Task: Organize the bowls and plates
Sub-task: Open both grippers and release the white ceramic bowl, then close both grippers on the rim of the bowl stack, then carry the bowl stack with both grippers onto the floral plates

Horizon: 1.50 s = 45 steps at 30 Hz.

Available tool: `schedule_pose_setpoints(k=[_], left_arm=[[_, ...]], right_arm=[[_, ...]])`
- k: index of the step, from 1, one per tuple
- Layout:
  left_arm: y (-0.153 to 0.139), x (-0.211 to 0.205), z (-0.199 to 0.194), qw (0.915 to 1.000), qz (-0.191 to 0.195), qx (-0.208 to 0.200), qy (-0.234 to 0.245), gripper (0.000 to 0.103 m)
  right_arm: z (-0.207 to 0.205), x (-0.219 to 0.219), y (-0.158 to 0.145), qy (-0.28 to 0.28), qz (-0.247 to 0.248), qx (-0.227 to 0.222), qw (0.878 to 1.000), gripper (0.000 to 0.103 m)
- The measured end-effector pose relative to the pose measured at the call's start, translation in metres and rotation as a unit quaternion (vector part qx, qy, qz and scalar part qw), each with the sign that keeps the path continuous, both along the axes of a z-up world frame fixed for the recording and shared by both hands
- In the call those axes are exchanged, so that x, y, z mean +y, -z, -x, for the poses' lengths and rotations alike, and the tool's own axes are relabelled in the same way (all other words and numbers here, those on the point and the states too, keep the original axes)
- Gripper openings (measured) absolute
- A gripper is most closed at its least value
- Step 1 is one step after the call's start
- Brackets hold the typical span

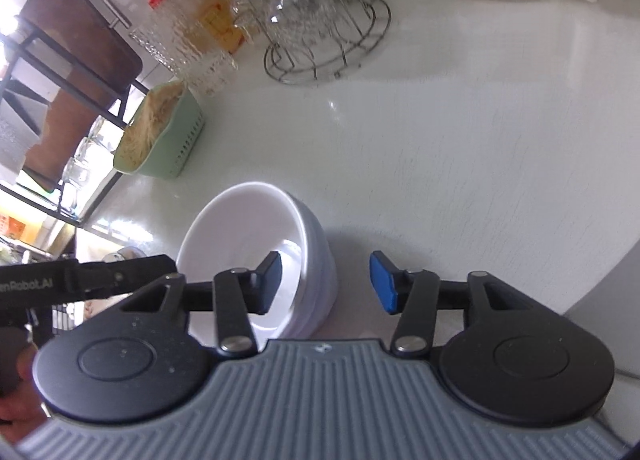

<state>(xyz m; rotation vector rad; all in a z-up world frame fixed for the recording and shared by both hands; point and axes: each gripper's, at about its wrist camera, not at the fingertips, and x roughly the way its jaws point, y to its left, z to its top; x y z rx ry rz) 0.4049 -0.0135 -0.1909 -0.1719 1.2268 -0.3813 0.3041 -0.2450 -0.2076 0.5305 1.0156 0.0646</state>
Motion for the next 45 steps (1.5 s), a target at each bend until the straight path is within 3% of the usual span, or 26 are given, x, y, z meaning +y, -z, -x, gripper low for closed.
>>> schedule_pose_setpoints(k=[6, 14, 17, 28, 35, 45], left_arm=[[0.006, -0.006, -0.002, 0.9999, -0.012, 0.002, 0.011, 0.057], [0.014, -0.013, -0.003, 0.9995, -0.02, 0.01, 0.022, 0.056], [0.016, -0.015, -0.004, 0.9994, -0.022, 0.012, 0.024, 0.056], [0.038, -0.021, -0.007, 0.9985, -0.006, 0.044, 0.031, 0.037], [0.046, -0.026, -0.003, 0.9975, -0.035, 0.029, 0.055, 0.019], [0.04, -0.022, 0.0, 0.9977, -0.027, 0.032, 0.054, 0.019]], right_arm=[[-0.002, -0.002, 0.011, 0.012, -0.026, 0.03, 0.999, 0.033], [-0.008, 0.007, 0.015, -0.006, -0.01, 0.033, 0.999, 0.022], [-0.011, 0.008, 0.017, -0.011, -0.013, 0.034, 0.999, 0.014], [-0.008, 0.01, 0.013, -0.021, 0.019, 0.033, 0.999, 0.013], [-0.009, 0.011, 0.015, -0.027, 0.024, 0.026, 0.999, 0.013], [-0.005, 0.01, 0.014, -0.024, 0.01, 0.033, 0.999, 0.017]])
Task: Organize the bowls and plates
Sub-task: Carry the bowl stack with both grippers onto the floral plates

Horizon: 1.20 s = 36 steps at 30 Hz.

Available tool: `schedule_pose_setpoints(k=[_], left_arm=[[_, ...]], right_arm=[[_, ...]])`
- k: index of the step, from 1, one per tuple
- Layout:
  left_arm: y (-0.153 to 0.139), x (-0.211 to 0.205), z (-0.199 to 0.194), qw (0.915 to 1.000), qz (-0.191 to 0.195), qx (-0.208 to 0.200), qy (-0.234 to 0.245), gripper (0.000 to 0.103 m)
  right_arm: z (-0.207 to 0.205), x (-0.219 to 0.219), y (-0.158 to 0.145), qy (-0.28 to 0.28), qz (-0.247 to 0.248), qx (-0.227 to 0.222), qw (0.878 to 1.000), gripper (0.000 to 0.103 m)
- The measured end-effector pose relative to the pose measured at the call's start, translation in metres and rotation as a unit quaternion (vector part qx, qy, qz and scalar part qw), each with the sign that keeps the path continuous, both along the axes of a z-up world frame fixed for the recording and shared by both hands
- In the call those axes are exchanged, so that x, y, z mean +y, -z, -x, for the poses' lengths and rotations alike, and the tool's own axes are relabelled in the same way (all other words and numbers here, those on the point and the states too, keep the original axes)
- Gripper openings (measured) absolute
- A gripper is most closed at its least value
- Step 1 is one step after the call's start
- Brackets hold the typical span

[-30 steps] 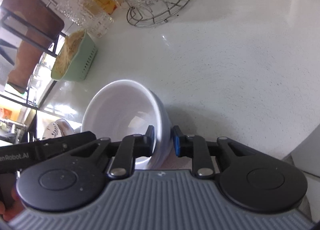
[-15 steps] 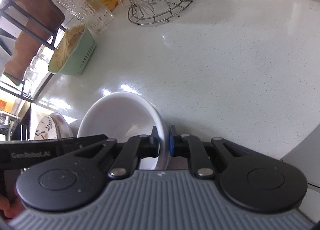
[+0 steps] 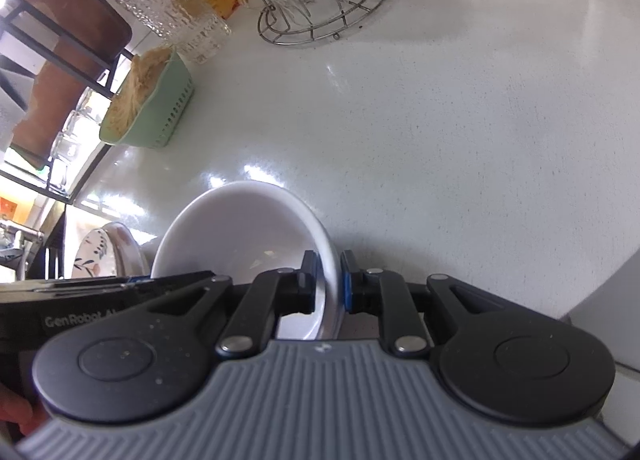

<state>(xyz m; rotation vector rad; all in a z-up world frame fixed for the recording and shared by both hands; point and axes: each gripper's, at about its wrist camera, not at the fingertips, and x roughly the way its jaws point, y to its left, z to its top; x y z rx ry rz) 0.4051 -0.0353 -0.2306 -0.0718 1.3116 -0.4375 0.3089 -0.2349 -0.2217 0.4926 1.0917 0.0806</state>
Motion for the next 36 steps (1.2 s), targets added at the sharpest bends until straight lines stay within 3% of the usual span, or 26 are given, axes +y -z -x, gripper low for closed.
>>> schedule_pose_setpoints(k=[4, 19, 23, 30, 36], left_arm=[[-0.015, 0.001, 0.007, 0.9997, -0.012, -0.015, 0.013, 0.019], [-0.071, 0.024, 0.025, 0.9992, 0.022, -0.033, -0.002, 0.019], [-0.088, 0.033, 0.03, 0.9987, 0.02, -0.047, 0.002, 0.019], [-0.113, 0.061, 0.03, 0.9971, 0.03, -0.07, -0.006, 0.019], [-0.113, 0.098, 0.034, 0.9967, 0.034, -0.072, -0.019, 0.019]], right_arm=[[0.005, 0.004, -0.01, 0.0, 0.002, -0.007, 1.0, 0.017], [0.026, 0.019, -0.063, 0.024, 0.012, -0.03, 0.999, 0.017], [0.029, 0.024, -0.071, 0.039, -0.007, -0.027, 0.999, 0.016], [0.035, 0.051, -0.092, 0.039, -0.011, -0.042, 0.998, 0.017], [0.036, 0.083, -0.095, 0.026, -0.009, -0.045, 0.999, 0.016]])
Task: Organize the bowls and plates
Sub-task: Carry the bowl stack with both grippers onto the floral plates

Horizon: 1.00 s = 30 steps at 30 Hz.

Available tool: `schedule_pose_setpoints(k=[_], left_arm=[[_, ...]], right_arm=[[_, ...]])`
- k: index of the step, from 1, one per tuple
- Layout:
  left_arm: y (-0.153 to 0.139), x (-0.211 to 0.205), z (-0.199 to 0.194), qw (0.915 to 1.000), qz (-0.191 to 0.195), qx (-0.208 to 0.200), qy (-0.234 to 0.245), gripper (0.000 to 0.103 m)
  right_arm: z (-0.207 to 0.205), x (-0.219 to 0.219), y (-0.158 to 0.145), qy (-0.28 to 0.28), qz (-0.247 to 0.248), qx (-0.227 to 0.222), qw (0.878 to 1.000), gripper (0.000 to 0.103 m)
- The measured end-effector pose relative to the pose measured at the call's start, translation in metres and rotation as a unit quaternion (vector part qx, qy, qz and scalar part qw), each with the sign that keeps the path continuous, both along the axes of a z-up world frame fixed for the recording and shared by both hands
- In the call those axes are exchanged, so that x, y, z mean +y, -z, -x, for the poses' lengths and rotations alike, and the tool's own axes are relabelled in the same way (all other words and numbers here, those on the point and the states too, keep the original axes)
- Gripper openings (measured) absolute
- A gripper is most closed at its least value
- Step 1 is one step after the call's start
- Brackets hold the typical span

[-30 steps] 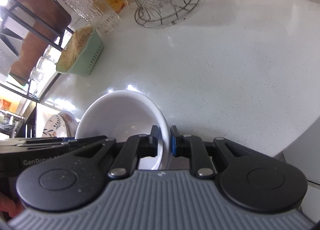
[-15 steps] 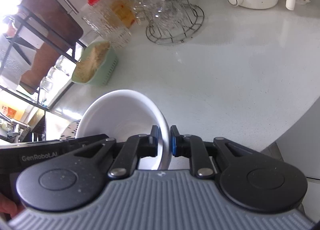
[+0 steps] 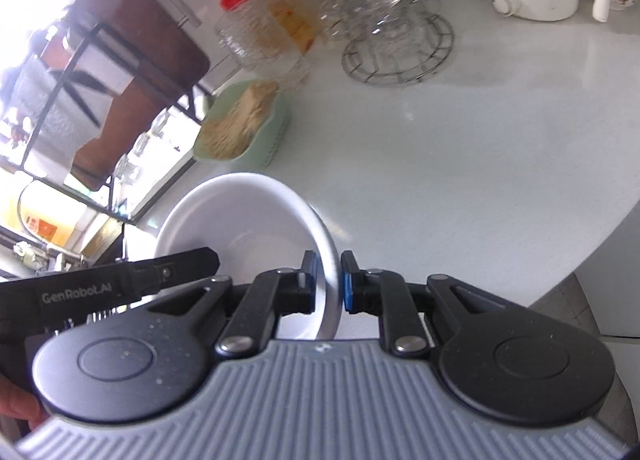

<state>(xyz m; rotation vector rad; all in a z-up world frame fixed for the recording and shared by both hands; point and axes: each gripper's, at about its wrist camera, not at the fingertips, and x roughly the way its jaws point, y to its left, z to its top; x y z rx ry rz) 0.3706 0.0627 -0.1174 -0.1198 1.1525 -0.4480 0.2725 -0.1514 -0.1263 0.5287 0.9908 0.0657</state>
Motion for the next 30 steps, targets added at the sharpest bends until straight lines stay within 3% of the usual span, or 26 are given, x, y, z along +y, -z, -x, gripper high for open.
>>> schedule_pose_setpoints(k=[11, 16, 30], left_arm=[[0.011, 0.083, 0.013, 0.9982, 0.011, 0.011, -0.059, 0.019], [0.025, 0.112, 0.009, 0.9976, -0.005, 0.025, -0.065, 0.019], [0.064, 0.148, -0.012, 0.9953, -0.021, 0.076, -0.056, 0.019]], right_arm=[[-0.006, 0.073, 0.008, -0.062, 0.008, 0.01, 0.998, 0.016], [-0.02, 0.102, 0.023, -0.083, 0.01, 0.009, 0.996, 0.016], [-0.037, 0.138, 0.055, -0.064, 0.01, 0.045, 0.997, 0.016]])
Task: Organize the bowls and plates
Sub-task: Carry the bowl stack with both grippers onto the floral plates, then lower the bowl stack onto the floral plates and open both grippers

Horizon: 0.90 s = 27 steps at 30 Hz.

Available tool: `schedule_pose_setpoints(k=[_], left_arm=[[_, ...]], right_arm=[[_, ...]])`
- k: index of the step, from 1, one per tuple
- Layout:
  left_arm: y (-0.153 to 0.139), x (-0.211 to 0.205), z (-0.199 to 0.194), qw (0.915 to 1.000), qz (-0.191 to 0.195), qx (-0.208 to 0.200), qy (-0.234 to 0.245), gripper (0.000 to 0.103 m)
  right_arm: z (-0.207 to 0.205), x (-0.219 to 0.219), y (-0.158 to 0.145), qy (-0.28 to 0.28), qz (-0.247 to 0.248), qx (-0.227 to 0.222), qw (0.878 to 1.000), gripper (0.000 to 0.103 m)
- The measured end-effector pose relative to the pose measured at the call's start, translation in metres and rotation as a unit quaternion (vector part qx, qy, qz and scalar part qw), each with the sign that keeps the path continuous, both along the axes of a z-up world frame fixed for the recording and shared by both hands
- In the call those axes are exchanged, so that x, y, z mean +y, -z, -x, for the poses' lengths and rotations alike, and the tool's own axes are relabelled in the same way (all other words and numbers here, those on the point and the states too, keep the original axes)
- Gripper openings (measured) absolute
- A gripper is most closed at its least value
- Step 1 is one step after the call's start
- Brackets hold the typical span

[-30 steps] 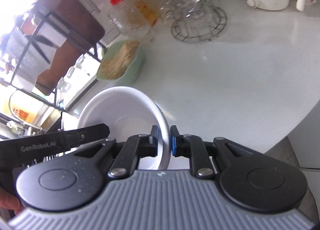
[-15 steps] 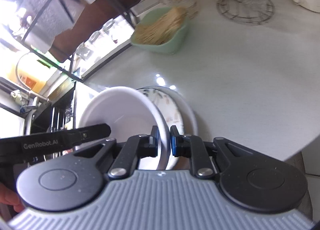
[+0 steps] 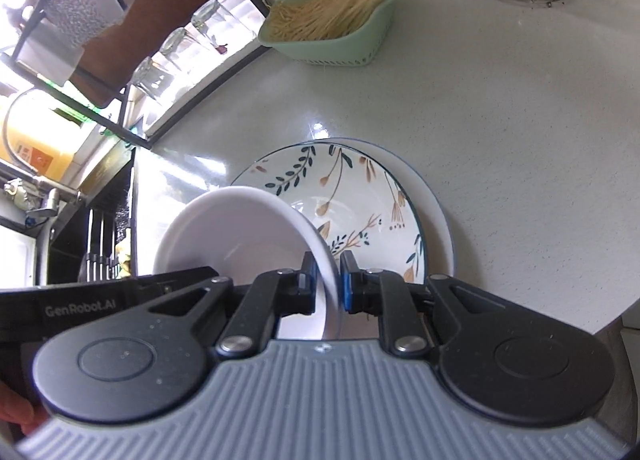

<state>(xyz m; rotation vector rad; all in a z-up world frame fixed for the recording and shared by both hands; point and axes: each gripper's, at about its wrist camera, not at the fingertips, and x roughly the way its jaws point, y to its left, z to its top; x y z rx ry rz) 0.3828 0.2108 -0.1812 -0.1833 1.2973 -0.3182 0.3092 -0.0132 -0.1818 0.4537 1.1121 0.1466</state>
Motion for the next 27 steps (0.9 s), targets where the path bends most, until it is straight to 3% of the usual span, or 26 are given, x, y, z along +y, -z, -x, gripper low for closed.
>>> schedule_pose_setpoints(k=[4, 9, 11, 13, 14, 27], left_arm=[[0.004, 0.005, -0.002, 0.9998, 0.011, 0.012, -0.007, 0.019], [-0.005, 0.007, -0.001, 0.9998, 0.0, -0.01, -0.014, 0.021], [-0.009, 0.007, 0.0, 0.9997, -0.002, -0.015, -0.019, 0.024], [-0.017, 0.007, 0.003, 0.9993, -0.01, -0.027, -0.023, 0.028], [-0.02, 0.007, 0.006, 0.999, -0.012, -0.033, -0.025, 0.03], [-0.108, -0.014, 0.068, 0.9879, -0.021, -0.141, -0.059, 0.031]], right_arm=[[-0.003, 0.003, -0.002, -0.007, 0.008, -0.006, 1.0, 0.016], [-0.006, 0.0, -0.006, -0.018, 0.034, -0.019, 0.999, 0.019], [-0.005, -0.003, -0.012, -0.019, 0.041, -0.03, 0.999, 0.025], [-0.003, -0.006, -0.02, -0.022, 0.044, -0.048, 0.998, 0.047], [-0.001, -0.007, -0.025, -0.022, 0.045, -0.058, 0.997, 0.051], [0.046, -0.038, -0.102, -0.043, 0.056, -0.17, 0.983, 0.051]])
